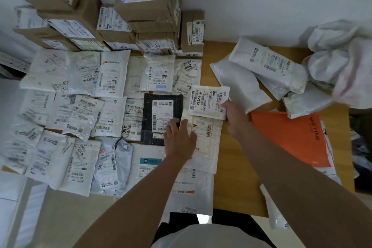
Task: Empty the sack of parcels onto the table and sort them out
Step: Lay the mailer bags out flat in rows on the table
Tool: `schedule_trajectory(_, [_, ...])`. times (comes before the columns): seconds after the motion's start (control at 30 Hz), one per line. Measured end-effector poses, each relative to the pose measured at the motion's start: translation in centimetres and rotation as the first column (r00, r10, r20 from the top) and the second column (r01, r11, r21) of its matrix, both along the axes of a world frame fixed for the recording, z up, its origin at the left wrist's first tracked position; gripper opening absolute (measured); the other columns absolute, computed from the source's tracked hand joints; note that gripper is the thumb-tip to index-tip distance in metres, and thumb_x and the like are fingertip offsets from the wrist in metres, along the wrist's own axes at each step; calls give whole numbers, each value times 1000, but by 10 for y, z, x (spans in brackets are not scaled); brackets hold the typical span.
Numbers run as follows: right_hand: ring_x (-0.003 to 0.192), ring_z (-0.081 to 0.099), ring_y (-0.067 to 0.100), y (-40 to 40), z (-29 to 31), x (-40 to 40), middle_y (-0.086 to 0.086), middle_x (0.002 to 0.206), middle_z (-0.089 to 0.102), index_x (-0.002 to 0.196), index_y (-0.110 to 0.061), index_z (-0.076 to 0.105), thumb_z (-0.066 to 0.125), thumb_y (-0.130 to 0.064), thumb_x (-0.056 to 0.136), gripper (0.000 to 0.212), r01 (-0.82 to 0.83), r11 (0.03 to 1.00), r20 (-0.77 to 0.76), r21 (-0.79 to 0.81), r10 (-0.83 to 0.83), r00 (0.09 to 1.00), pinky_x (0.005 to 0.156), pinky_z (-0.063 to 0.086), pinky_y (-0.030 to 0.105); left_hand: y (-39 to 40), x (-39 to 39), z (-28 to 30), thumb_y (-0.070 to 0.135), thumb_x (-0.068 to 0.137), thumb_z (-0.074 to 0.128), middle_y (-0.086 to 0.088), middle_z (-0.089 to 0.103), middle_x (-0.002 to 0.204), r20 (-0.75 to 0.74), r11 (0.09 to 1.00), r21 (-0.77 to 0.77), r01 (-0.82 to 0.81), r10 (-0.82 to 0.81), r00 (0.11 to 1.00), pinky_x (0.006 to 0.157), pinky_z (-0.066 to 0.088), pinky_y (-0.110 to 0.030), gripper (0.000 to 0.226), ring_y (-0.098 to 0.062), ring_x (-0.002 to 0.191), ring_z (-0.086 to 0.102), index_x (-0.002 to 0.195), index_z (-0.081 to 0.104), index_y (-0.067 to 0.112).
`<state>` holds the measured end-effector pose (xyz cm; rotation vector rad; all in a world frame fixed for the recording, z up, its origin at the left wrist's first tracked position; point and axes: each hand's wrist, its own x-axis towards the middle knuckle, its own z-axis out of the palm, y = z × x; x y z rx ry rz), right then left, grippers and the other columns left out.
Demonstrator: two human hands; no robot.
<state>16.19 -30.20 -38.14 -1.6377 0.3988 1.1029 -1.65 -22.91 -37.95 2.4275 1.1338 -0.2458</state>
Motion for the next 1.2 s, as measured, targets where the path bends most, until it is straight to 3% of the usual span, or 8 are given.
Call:
schedule_trajectory(0.1, [99, 70, 27, -12, 4, 0, 10, 109, 72, 118, -6, 62, 49, -6, 87, 34, 96, 992, -48, 79, -92, 995, 90, 56, 48, 12, -1, 6, 35, 94, 51, -10, 41, 135, 22, 984, -79, -158, 161, 987, 99, 42, -40, 47, -27, 120, 44, 135, 42, 13])
schedule_trajectory(0.23, [102, 70, 28, -28, 3, -13, 10, 109, 73, 118, -5, 62, 51, -5, 84, 36, 137, 989, -51, 58, -134, 990, 98, 51, 52, 18, 0, 13, 32, 93, 48, -12, 63, 105, -155, 927, -216, -306, 276, 949, 79, 52, -42, 40, -30, 87, 59, 125, 37, 10])
schedule_trajectory(0.33, [107, 67, 29, -36, 5, -23, 7, 106, 73, 105, -8, 65, 49, -5, 87, 24, 144, 988, -51, 57, -142, 989, 101, 47, 48, 15, 0, 11, 24, 92, 47, -13, 63, 105, -217, 870, -310, -384, 329, 919, 84, 53, -46, 44, -32, 88, 63, 131, 32, 9])
schedule_trajectory(0.57, [96, 67, 23, -48, 17, -27, 6, 103, 72, 99, -12, 63, 47, -3, 89, 21, 279, 952, -92, 124, -269, 959, 88, 49, 37, 9, 8, 16, -2, 91, 40, -10, 55, 88, -9, 686, -564, -459, 552, 834, 59, 43, -35, 30, -22, 67, 53, 116, 36, 12])
schedule_trajectory(0.83, [89, 68, 21, -59, 22, -21, 4, 96, 73, 99, -11, 62, 48, -3, 89, 20, 277, 956, -66, 92, -272, 960, 87, 50, 38, 20, 14, 11, -2, 90, 42, -10, 58, 96, -63, 776, -450, -441, 465, 883, 62, 46, -35, 27, -30, 88, 61, 112, 41, 14])
schedule_trajectory(1.0, [97, 68, 24, -58, 16, -21, 7, 103, 73, 108, -8, 62, 53, -7, 87, 23, 225, 974, -50, 29, -224, 973, 98, 48, 43, 20, 12, 5, 9, 92, 48, -11, 48, 118, -62, 899, -264, -350, 346, 936, 85, 46, -40, 24, -28, 106, 49, 116, 47, 11])
schedule_trajectory(1.1, [100, 66, 26, -53, 14, -22, 11, 110, 70, 108, -8, 60, 54, -9, 87, 22, 186, 983, -15, -9, -186, 982, 95, 50, 44, 18, 15, 6, 17, 94, 49, -7, 46, 113, 75, 921, -180, -346, 364, 928, 83, 42, -36, 19, -23, 99, 45, 113, 51, 12])
schedule_trajectory(1.2, [90, 64, 20, -48, 16, -22, 18, 108, 65, 95, -12, 61, 56, -8, 90, 9, 96, 995, 49, -12, -96, 994, 87, 52, 42, 16, 27, 13, 38, 99, 46, -6, 62, 100, 248, 866, -391, -311, 425, 871, 69, 46, -31, 28, -18, 84, 59, 100, 59, 13])
